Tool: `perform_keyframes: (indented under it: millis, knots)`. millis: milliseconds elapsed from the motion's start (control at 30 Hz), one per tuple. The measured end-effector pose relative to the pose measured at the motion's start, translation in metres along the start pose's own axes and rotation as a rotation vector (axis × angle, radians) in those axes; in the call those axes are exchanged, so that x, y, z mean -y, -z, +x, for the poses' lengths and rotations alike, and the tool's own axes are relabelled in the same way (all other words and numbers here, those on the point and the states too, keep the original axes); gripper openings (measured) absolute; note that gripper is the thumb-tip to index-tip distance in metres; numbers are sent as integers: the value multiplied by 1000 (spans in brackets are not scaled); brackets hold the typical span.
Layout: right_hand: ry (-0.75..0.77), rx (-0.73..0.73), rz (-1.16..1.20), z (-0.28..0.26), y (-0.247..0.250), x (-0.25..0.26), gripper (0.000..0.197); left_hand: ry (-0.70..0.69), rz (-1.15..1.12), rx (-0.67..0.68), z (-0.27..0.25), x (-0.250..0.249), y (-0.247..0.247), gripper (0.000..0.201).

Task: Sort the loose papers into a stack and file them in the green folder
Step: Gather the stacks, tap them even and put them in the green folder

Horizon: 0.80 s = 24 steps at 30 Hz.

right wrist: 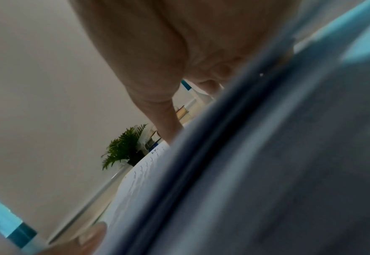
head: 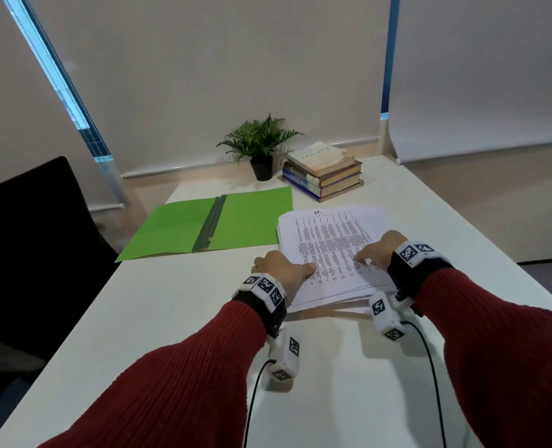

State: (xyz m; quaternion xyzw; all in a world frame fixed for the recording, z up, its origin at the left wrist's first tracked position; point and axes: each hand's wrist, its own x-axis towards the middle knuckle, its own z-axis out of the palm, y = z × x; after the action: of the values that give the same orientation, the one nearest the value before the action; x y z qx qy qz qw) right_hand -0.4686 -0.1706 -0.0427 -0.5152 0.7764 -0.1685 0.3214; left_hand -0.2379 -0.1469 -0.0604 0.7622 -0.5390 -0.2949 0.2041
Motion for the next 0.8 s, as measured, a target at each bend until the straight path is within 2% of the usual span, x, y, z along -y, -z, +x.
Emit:
perform_keyframes:
  millis: [133,333,400,433,467,533,567,633,700,800]
  knots:
    - [-27,24,45,-7,0,0,39,-7,-115,74,-4,5,14,46]
    - [-71,90,176,-20,-8,-11,47,-1,-149,172,-4,11,24,53]
    - [-15,93,239,-12,-17,-19,82,13,-207,195,-4,13,23,63]
    - [25,97,264,-10,-21,-22,93,24,-230,210,-3,14,23,66]
    - [72,87,312,-13,-22,-22,87,34,-245,230,-2,14,24,67]
    - [167,77,407,-25,-23,-23,48,35,-272,257,-5,17,27,69]
    - [195,78,456,-30,-24,-24,46,17,-300,263,-6,19,29,72]
    - [235,103,585,-42,-27,-26,71,-57,-426,292,-6,29,32,74]
    - [312,125,702,-49,-29,-25,91,-131,-609,325,-11,42,42,58]
    - [468,145,762,-68,-29,-10,77,-236,-777,348,-24,62,67,52]
